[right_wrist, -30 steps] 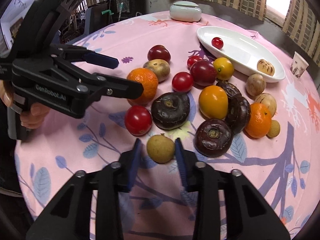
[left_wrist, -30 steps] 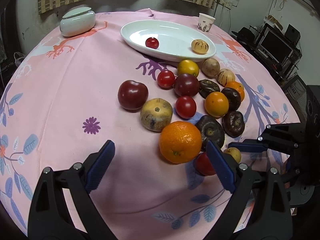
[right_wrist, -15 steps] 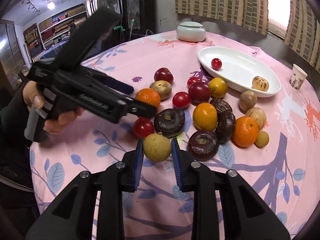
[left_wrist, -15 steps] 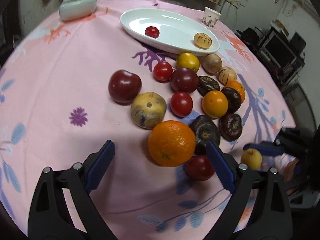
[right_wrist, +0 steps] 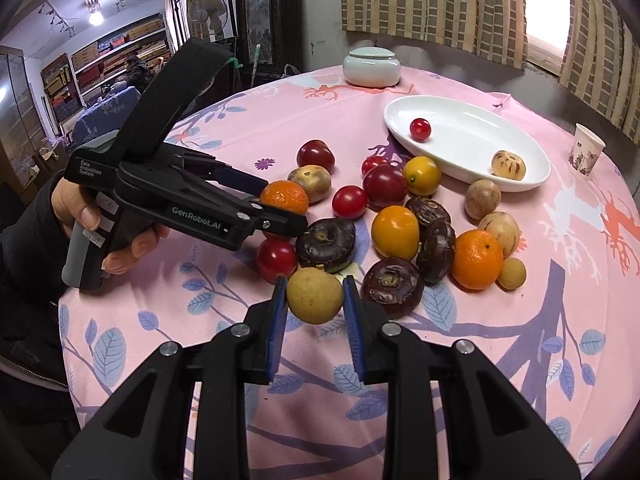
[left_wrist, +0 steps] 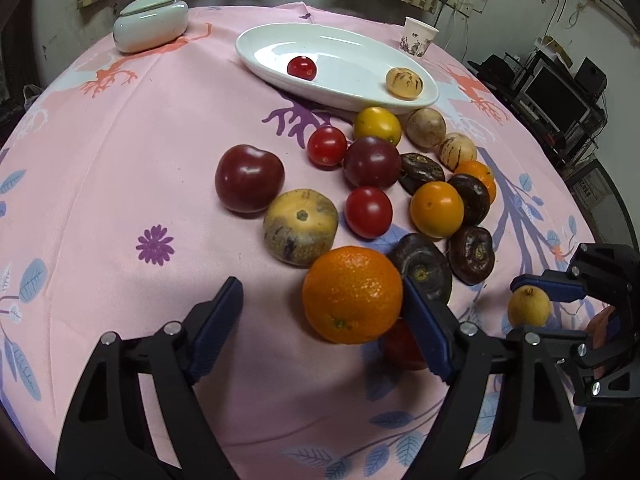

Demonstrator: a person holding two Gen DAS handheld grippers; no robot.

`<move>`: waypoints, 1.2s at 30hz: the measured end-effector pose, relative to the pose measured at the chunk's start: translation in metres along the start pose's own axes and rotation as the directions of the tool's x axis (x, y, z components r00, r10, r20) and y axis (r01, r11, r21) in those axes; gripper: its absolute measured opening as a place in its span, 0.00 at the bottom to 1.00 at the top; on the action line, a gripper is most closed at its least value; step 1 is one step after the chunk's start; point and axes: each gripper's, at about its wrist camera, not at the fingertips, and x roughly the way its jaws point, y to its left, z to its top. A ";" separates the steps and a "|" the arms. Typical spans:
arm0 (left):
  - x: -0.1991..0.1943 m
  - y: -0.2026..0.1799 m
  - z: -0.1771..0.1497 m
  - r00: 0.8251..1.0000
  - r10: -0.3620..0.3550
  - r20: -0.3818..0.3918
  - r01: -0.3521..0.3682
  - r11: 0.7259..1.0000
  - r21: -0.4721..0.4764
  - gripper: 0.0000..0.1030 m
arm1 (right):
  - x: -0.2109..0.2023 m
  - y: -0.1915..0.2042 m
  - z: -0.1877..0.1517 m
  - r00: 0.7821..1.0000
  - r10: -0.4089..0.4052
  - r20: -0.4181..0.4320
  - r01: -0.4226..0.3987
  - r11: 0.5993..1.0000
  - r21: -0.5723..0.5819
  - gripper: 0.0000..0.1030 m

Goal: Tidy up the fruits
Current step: 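Grasp a small yellow-green fruit with the right tool while the left tool grasps an orange, then carry the orange and yellow-green fruit onto the white plate and release both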

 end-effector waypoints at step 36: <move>-0.045 0.002 -0.006 0.995 -0.039 0.087 0.041 0.999 -0.029 0.45 | -0.007 -0.024 0.003 0.997 -0.066 0.050 0.060 0.991 0.116 0.27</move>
